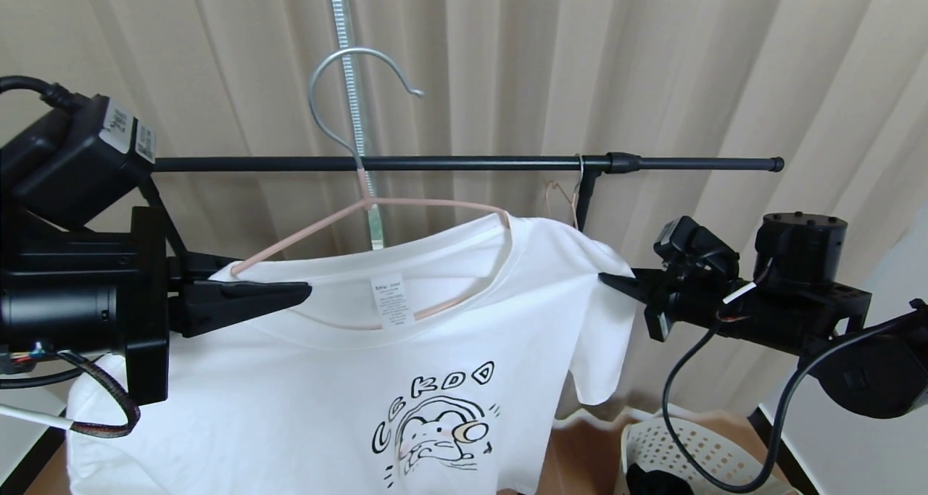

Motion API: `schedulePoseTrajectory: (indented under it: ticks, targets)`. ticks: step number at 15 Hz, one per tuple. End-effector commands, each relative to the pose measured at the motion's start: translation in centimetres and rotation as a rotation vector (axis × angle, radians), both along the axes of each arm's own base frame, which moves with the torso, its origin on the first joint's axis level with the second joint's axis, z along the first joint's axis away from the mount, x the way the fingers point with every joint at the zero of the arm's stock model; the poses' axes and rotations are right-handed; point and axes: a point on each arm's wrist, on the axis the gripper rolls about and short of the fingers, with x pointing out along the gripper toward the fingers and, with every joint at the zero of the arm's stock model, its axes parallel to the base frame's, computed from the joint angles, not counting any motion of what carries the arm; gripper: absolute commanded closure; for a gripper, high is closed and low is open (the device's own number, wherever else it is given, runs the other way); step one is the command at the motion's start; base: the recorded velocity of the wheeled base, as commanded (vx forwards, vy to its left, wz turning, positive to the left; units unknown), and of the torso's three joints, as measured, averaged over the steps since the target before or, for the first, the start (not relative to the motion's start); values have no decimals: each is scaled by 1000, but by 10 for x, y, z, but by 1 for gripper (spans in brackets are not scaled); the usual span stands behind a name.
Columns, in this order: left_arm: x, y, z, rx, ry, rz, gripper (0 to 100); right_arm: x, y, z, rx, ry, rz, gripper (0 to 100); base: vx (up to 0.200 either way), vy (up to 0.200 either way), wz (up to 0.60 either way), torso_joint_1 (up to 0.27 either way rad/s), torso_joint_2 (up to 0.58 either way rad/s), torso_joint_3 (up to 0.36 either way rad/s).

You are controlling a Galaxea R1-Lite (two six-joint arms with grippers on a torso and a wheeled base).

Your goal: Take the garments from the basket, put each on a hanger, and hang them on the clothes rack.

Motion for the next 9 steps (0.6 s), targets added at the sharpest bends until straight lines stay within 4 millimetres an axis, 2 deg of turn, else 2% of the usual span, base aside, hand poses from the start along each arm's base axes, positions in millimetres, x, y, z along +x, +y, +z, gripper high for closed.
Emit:
schedulePoseTrajectory:
  ticks: [1,4,7,9]
  targets:
    - [1,0,-1,2,6,0,100,-3,0,0,-3,-1,3,0,0,0,0,0,0,0]
    - [1,1,-3,-2,18,13,100,-5,0,5,3,-14,5,0,0,0,0,0,0,0]
    - [-6,15,-9,-5,29,77,100,-7,0,13,10,-39,5,0,0,0,0,0,0,0]
    - [-11,23,-23,8,71,120,100,-11,1,22,32,-51,-3,0,0,0,0,0,0,0]
